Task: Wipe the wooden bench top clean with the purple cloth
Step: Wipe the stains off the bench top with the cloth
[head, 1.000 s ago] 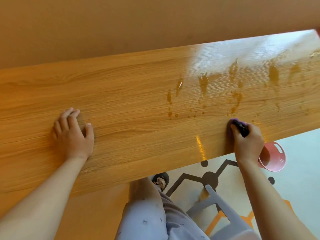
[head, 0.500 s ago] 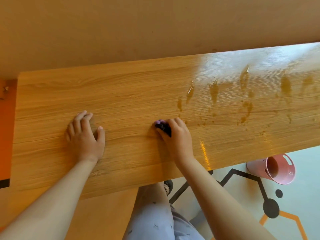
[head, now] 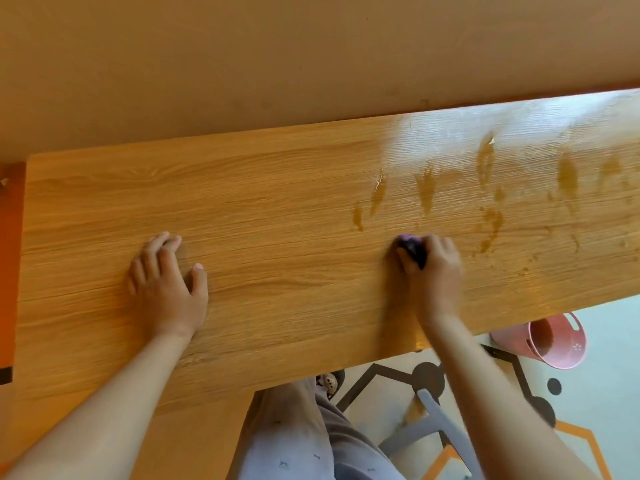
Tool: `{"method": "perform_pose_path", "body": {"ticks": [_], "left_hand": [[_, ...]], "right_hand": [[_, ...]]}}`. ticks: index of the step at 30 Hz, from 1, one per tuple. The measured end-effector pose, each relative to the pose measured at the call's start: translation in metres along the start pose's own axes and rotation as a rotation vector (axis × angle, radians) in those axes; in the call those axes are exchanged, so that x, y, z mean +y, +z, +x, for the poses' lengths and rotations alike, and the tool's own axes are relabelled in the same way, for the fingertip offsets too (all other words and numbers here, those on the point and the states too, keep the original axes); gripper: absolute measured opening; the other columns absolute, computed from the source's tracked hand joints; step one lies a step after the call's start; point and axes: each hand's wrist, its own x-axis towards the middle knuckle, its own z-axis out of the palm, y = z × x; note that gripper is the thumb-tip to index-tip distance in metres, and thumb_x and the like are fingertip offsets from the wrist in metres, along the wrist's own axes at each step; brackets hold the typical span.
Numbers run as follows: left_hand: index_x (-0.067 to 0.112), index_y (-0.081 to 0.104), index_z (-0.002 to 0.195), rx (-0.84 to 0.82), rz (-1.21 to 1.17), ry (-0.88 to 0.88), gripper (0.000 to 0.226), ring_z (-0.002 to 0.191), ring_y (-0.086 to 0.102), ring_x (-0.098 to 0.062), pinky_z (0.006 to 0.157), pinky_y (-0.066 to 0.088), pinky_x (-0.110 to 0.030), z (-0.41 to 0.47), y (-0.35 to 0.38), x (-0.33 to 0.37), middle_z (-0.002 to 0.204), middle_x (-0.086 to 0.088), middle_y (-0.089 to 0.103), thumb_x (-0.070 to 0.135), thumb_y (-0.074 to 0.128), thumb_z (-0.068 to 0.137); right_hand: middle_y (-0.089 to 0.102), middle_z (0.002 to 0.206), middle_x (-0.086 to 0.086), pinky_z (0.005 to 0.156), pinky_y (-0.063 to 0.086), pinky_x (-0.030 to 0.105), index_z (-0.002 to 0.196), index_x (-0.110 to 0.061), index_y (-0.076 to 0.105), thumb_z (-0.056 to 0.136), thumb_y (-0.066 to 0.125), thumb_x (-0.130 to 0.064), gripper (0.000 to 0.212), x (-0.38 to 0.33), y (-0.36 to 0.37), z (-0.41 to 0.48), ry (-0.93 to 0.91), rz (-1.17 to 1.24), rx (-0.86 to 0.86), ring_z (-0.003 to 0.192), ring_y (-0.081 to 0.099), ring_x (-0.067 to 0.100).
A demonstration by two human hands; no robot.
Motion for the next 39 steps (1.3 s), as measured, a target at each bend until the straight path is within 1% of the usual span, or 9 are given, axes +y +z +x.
{"method": "perform_pose_path", "body": {"ticks": [4, 8, 11, 17, 21, 28, 33, 36, 39], "left_hand": [[0.008, 0.051, 0.125, 0.005, -0.007, -0.005, 0.051, 0.126, 0.038, -0.035, 0.103, 0.029, -0.051, -0.001, -0.001, 0.001, 0.139, -0.009, 0.045, 0.035, 0.043, 0.083], [0.008, 0.052, 0.124, 0.021, -0.006, -0.003, 0.049, 0.125, 0.039, -0.035, 0.102, 0.029, -0.05, 0.0, 0.0, 0.001, 0.138, -0.009, 0.046, 0.034, 0.044, 0.083], [0.008, 0.052, 0.123, 0.024, -0.002, -0.001, 0.048, 0.124, 0.04, -0.035, 0.101, 0.029, -0.049, -0.001, 0.0, 0.001, 0.138, -0.009, 0.046, 0.032, 0.045, 0.082], [0.008, 0.05, 0.125, -0.007, 0.009, -0.007, 0.049, 0.125, 0.038, -0.036, 0.101, 0.029, -0.051, 0.0, 0.0, 0.001, 0.14, -0.009, 0.044, 0.033, 0.044, 0.083], [0.008, 0.05, 0.125, -0.016, 0.009, -0.011, 0.049, 0.125, 0.038, -0.036, 0.102, 0.029, -0.052, 0.0, -0.001, 0.0, 0.14, -0.009, 0.044, 0.032, 0.045, 0.083], [0.008, 0.051, 0.124, -0.025, 0.0, -0.017, 0.049, 0.125, 0.038, -0.034, 0.101, 0.029, -0.05, 0.001, -0.001, 0.0, 0.139, -0.009, 0.045, 0.032, 0.045, 0.082], [0.008, 0.051, 0.124, -0.024, 0.002, -0.017, 0.05, 0.125, 0.039, -0.034, 0.099, 0.03, -0.049, 0.001, -0.002, 0.001, 0.139, -0.009, 0.046, 0.033, 0.044, 0.082], [0.008, 0.052, 0.124, -0.031, 0.004, -0.013, 0.05, 0.124, 0.04, -0.035, 0.098, 0.03, -0.049, 0.001, -0.002, 0.001, 0.139, -0.009, 0.046, 0.033, 0.044, 0.082], [0.008, 0.052, 0.124, -0.037, 0.011, -0.013, 0.05, 0.124, 0.04, -0.035, 0.098, 0.03, -0.049, 0.001, -0.002, 0.0, 0.139, -0.009, 0.046, 0.034, 0.043, 0.082]], "right_hand": [[0.058, 0.09, 0.006, 0.064, 0.032, 0.022, 0.089, -0.01, 0.061, 0.08, 0.073, -0.027, 0.023, -0.077, 0.043, -0.027, -0.181, 0.117, -0.101, 0.079, 0.052, 0.019], [0.052, 0.087, 0.005, 0.053, 0.036, 0.026, 0.086, -0.011, 0.059, 0.08, 0.073, -0.029, 0.023, -0.111, 0.065, -0.019, -0.283, 0.137, -0.094, 0.073, 0.053, 0.021], [0.052, 0.096, 0.008, 0.059, 0.038, 0.027, 0.089, -0.01, 0.06, 0.08, 0.072, -0.033, 0.027, -0.089, 0.054, 0.004, -0.23, 0.126, -0.09, 0.077, 0.054, 0.024], [0.054, 0.105, 0.016, 0.077, 0.041, 0.035, 0.099, -0.006, 0.062, 0.082, 0.07, -0.03, 0.031, 0.004, -0.003, 0.051, 0.138, 0.064, 0.08, 0.09, 0.056, 0.034], [0.053, 0.109, 0.017, 0.081, 0.043, 0.039, 0.104, -0.006, 0.06, 0.085, 0.066, -0.031, 0.032, 0.028, -0.024, 0.057, 0.259, -0.009, 0.101, 0.093, 0.056, 0.036], [0.057, 0.101, 0.013, 0.069, 0.04, 0.033, 0.094, -0.007, 0.061, 0.08, 0.072, -0.027, 0.026, -0.061, 0.034, 0.023, -0.014, 0.035, -0.029, 0.083, 0.057, 0.033], [0.055, 0.095, 0.005, 0.062, 0.033, 0.025, 0.093, -0.009, 0.061, 0.083, 0.07, -0.032, 0.026, -0.105, 0.059, 0.026, -0.16, 0.116, -0.083, 0.072, 0.047, 0.016], [0.054, 0.098, 0.008, 0.063, 0.038, 0.029, 0.094, -0.008, 0.061, 0.083, 0.07, -0.032, 0.027, -0.084, 0.051, 0.045, -0.144, 0.119, -0.081, 0.076, 0.051, 0.021], [0.055, 0.103, 0.014, 0.073, 0.037, 0.027, 0.097, -0.006, 0.063, 0.083, 0.07, -0.029, 0.028, -0.05, 0.028, 0.074, 0.002, 0.132, 0.012, 0.087, 0.055, 0.03]]}}
